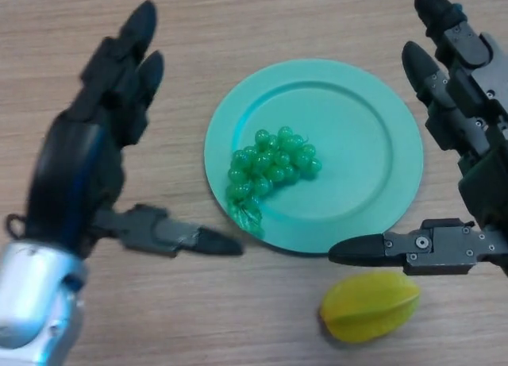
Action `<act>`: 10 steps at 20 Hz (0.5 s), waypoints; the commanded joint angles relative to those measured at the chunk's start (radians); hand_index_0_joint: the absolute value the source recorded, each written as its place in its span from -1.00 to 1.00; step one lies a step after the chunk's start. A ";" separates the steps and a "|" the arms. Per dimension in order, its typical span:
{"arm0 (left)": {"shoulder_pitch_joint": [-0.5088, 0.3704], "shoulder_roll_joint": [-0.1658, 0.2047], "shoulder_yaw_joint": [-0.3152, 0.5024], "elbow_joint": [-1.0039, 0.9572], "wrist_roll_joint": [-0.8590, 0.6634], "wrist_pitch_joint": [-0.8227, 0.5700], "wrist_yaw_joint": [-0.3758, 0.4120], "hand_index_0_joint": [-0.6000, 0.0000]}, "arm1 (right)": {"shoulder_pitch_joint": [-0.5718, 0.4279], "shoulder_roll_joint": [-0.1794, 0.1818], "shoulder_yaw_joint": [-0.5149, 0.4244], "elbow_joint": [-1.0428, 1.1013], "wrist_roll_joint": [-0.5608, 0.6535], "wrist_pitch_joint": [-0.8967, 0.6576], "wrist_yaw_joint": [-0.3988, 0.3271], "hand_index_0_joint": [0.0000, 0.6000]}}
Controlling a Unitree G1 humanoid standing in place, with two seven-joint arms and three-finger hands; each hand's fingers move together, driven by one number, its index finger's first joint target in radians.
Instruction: Pick up the green grapes and place it on the plate
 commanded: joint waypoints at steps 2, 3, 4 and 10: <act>0.016 0.040 0.162 -0.083 -0.083 -0.026 -0.034 1.00 | -0.028 -0.001 -0.034 -0.010 0.034 -0.160 -0.004 -1.00; 0.020 0.043 0.178 -0.083 -0.095 -0.019 -0.038 1.00 | -0.026 -0.003 -0.036 -0.001 0.028 -0.166 -0.001 -1.00; 0.021 0.049 0.198 -0.083 -0.106 -0.011 -0.043 1.00 | -0.025 -0.004 -0.041 0.017 0.023 -0.175 0.005 -1.00; -0.004 0.061 0.196 -0.074 -0.073 -0.031 -0.034 1.00 | -0.028 -0.002 -0.041 0.036 0.013 -0.196 0.012 -1.00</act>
